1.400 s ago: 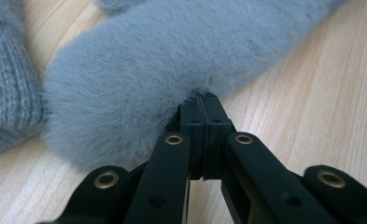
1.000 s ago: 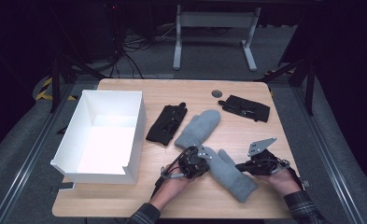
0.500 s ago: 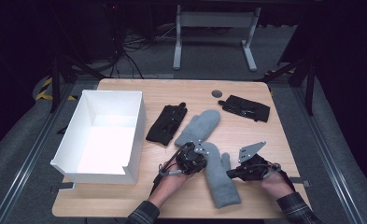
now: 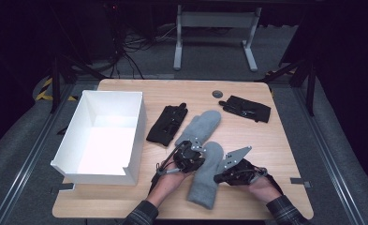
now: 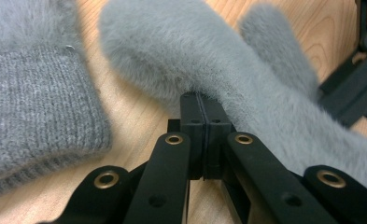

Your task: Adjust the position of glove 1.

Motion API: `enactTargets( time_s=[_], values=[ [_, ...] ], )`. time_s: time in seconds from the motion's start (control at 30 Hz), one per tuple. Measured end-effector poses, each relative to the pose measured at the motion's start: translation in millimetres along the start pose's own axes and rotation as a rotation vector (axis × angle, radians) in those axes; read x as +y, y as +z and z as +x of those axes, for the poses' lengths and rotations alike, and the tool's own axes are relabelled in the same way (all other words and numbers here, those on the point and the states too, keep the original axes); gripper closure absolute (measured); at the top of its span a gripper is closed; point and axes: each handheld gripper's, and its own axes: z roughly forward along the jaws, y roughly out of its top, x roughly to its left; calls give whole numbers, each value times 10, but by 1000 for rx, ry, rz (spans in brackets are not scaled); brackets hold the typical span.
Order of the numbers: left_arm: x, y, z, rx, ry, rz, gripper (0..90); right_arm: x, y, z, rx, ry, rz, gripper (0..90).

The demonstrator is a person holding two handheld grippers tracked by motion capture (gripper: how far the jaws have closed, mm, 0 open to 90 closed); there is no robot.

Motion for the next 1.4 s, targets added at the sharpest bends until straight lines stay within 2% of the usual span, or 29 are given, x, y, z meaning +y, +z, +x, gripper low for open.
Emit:
enactTargets(
  time_s=[0.4, 0.5, 0.57, 0.6, 0.67, 0.73, 0.87, 1.03, 1.13, 1.23, 1.3, 1.33, 1.4],
  values=[
    [-2, -21, 8, 5, 6, -11, 900, 208, 246, 138, 28, -48, -18, 900],
    [-4, -51, 19, 8, 2, -21, 900, 205, 211, 141, 28, -49, -38, 900],
    [-2, -141, 35, 18, -5, -39, 900, 191, 167, 134, 24, -43, -58, 900],
    [1, -193, 42, 18, -7, -47, 900, 158, 70, 128, -3, -32, -84, 869],
    [-4, -285, 41, 22, -9, -70, 900, 138, 23, 122, -11, -23, -96, 861],
    [-24, -391, 16, 13, -10, -83, 900, 86, -85, 109, -43, -5, -121, 804],
    [-80, -446, -82, -9, -8, -84, 900, -31, -269, 61, -125, 34, -158, 674],
    [-139, -376, -190, -33, 17, -51, 900, -230, -457, -47, -230, 114, -187, 431],
    [-164, -278, -190, -23, 33, 1, 900, -382, -526, -129, -302, 178, -187, 313],
    [-189, -204, -200, -25, 33, 36, 900, -530, -575, -212, -349, 235, -175, 243],
    [-194, -184, -221, -24, 47, 38, 900, -613, -602, -268, -373, 267, -170, 213],
    [-191, -185, -232, -27, 66, 49, 900, -640, -609, -289, -379, 277, -170, 200],
    [-199, -182, -263, -38, 73, 53, 900, -707, -626, -350, -402, 303, -166, 180]
  ],
)
